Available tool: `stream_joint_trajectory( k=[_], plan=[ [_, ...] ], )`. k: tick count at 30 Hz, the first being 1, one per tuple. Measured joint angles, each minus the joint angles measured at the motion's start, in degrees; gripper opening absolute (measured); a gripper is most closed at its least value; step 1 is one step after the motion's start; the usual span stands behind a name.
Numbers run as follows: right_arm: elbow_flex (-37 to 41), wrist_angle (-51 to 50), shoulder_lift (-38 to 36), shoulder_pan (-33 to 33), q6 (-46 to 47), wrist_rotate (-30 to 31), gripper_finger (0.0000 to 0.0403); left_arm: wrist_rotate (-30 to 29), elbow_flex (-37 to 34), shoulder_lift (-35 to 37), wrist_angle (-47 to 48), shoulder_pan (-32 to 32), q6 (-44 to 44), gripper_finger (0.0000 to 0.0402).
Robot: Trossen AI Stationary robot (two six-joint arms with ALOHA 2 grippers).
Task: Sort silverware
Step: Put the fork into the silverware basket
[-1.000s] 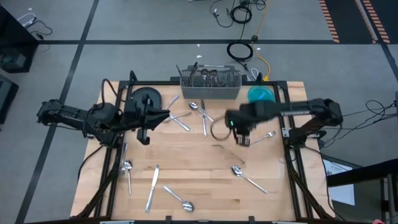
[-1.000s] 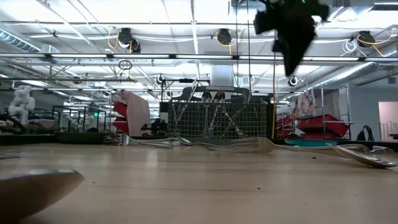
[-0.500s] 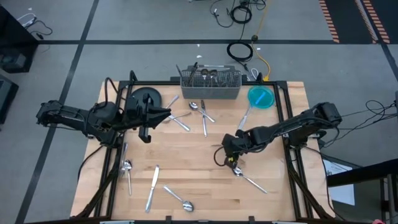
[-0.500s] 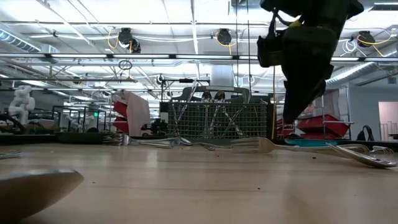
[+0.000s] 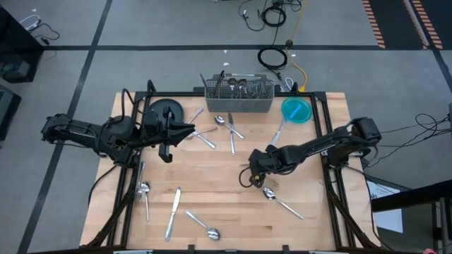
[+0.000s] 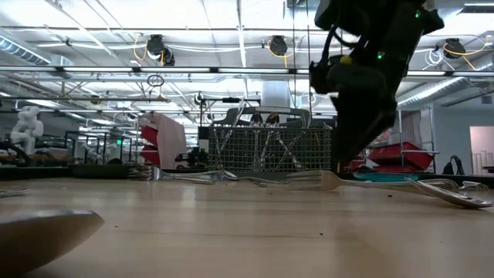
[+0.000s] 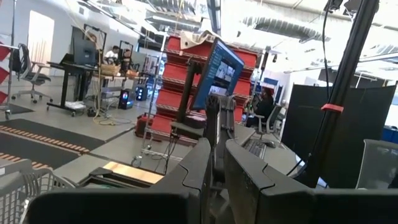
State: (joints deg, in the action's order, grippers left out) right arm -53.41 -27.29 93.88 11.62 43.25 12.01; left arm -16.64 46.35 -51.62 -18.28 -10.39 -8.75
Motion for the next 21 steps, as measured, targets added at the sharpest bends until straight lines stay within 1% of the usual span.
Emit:
stream_joint_trajectory(
  k=[4,7,9,10,11,13,14,16,19,21],
  plan=[
    [-0.02,1.31,4.70,-0.27,-0.44,0.27,0.0191,-0.02,0.00,0.00,0.00,0.00,0.00,0.0052],
    [-0.35,1.35,8.17,-0.78,2.70,0.43,0.0180,-0.04,0.00,-0.02,0.51,0.00,0.02,0.0052],
    [-0.47,1.28,10.04,-0.99,4.65,-0.22,0.0156,-0.07,0.00,0.00,0.69,0.00,0.01,0.0052],
    [-0.54,1.16,10.44,-1.07,5.14,-0.38,0.0136,-0.07,0.00,0.00,0.72,0.00,0.02,0.0052],
    [-0.47,1.04,10.52,-1.11,5.34,-0.33,0.0107,-0.07,0.00,0.00,0.73,0.00,0.02,0.0052],
    [-0.39,1.64,10.50,-1.14,5.39,0.32,0.0038,-0.07,0.00,0.00,0.74,0.00,0.00,0.0052],
    [-0.31,1.90,10.01,-1.13,5.30,0.70,0.0020,-0.09,0.00,0.00,0.73,0.00,0.00,0.0052],
    [-0.19,2.65,8.84,-1.36,5.22,1.01,0.0007,-0.09,0.00,0.00,0.74,0.00,0.00,0.0052],
    [0.25,4.60,6.51,-2.19,4.28,1.29,0.0003,-0.09,0.00,0.00,0.77,0.00,0.00,0.0052],
    [0.25,7.86,4.07,-2.63,4.03,4.73,0.0002,-0.11,0.00,0.00,0.79,0.00,0.00,0.0052]
  ],
)
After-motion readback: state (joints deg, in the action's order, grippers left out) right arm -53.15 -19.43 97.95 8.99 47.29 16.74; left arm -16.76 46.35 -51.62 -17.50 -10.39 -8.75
